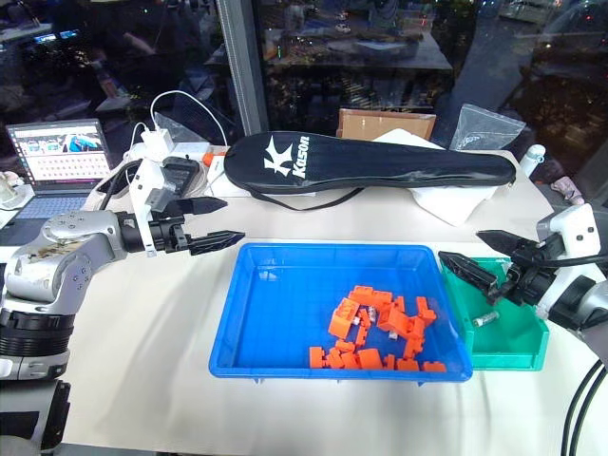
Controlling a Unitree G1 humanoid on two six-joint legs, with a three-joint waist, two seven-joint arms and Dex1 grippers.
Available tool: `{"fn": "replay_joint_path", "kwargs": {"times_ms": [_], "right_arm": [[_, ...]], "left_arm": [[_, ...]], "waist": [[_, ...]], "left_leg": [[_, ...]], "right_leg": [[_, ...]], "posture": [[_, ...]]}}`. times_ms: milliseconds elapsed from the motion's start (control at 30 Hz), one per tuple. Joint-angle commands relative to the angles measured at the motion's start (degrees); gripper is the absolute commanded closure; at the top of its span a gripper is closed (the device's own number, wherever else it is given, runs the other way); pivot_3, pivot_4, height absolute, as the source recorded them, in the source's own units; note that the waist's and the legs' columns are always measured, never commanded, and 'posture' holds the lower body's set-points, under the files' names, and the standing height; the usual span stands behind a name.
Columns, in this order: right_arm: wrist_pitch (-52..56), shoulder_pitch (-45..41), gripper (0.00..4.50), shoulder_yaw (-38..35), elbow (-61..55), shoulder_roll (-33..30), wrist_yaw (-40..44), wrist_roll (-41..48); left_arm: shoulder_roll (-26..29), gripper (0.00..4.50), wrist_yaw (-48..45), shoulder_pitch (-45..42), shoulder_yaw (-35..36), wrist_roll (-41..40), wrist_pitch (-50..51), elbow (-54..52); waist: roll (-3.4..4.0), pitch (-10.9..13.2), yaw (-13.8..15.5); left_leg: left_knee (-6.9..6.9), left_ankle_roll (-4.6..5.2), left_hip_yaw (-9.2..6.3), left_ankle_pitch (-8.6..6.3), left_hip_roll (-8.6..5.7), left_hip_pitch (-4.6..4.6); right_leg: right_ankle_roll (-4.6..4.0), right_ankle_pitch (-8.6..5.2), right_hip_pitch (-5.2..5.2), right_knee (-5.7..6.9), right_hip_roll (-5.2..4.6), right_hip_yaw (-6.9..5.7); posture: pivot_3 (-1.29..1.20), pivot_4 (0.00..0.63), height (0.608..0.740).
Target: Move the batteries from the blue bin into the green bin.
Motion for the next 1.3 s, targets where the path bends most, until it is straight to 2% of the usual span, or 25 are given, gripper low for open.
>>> {"fn": "replay_joint_path", "kwargs": {"times_ms": [33, 167, 300, 433, 600, 767, 967, 1300], "right_arm": [[-0.7, -0.4, 0.02, -0.8, -2.6, -2.7, 0.0, -0.8], [0.3, 1.1, 0.02, 2.3, -6.4, -9.4, 2.8, -3.8], [7.4, -5.8, 0.02, 3.3, -8.3, -12.3, 3.5, 7.2], [10.8, -5.8, 0.02, 6.9, -10.5, -17.7, 6.9, 7.9], [10.9, -2.7, 0.02, 17.4, -13.5, -22.8, 9.9, 3.5], [8.2, -7.4, 0.02, 27.3, -8.6, -19.7, 8.9, -2.0], [3.5, -8.5, 0.02, 32.8, -2.5, -19.0, 11.1, -9.6], [-1.2, -13.2, 0.02, 41.1, 4.6, -15.0, 15.7, -17.2]], "left_arm": [[-0.4, 0.0, -2.2, -2.6, 1.0, -2.3, 0.6, 0.2], [-0.3, 0.0, -10.9, -6.5, -1.2, -6.2, 2.9, 2.1], [-0.6, 0.0, -17.4, -10.7, -5.4, -5.9, 2.5, 2.3], [0.8, 0.0, -23.2, -11.6, -9.2, -5.6, 2.8, 0.2], [2.1, 0.0, -26.4, -13.6, -11.2, -4.6, 2.7, -0.7], [1.9, 0.0, -26.8, -13.1, -12.0, -2.7, 0.6, -0.2], [2.4, 0.0, -24.9, -12.9, -10.6, -2.4, 1.4, -1.6], [3.5, 0.0, -23.5, -11.8, -10.4, -2.5, 2.3, -4.2]], "waist": [[0.0, 0.0, 0.0], [0.03, 0.0, 0.1], [0.02, 0.0, -0.2], [0.02, 0.0, -0.2], [-0.02, 0.0, -0.1], [-0.06, 0.1, -0.1], [-0.04, 0.0, 0.0], [-0.04, 0.0, -0.1]], "left_leg": [[0.0, 0.0, 0.0, 0.0, 0.0, 0.0], [0.02, 0.0, 0.0, 0.0, -0.02, -0.04], [-0.04, 0.0, 0.0, 0.0, 0.0, 0.01], [-0.05, 0.0, 0.0, 0.0, 0.0, 0.0], [-0.05, 0.04, 0.0, -0.02, 0.02, -0.04], [0.04, 0.03, 0.01, -0.02, 0.01, -0.02], [0.01, 0.04, 0.0, -0.02, 0.01, -0.06], [0.03, 0.05, 0.0, -0.02, 0.01, -0.04]], "right_leg": [[0.0, 0.0, 0.0, 0.0, 0.0, 0.0], [0.0, 0.0, -0.05, 0.01, -0.01, 0.0], [-0.02, -0.02, -0.01, -0.03, 0.01, -0.02], [-0.03, -0.02, -0.01, -0.04, 0.0, 0.0], [-0.08, -0.05, -0.07, -0.05, 0.0, -0.01], [-0.07, -0.06, -0.07, -0.05, -0.01, -0.01], [-0.07, -0.07, -0.1, -0.01, 0.0, -0.01], [-0.06, -0.07, -0.09, 0.03, 0.02, -0.01]], "posture": [[0.0, 0.15, 0.731], [0.0, 0.15, 0.731], [0.0, 0.15, 0.731], [0.0, 0.15, 0.731], [0.0, 0.15, 0.731], [0.0, 0.15, 0.731], [0.0, 0.15, 0.731], [0.0, 0.15, 0.731]]}}
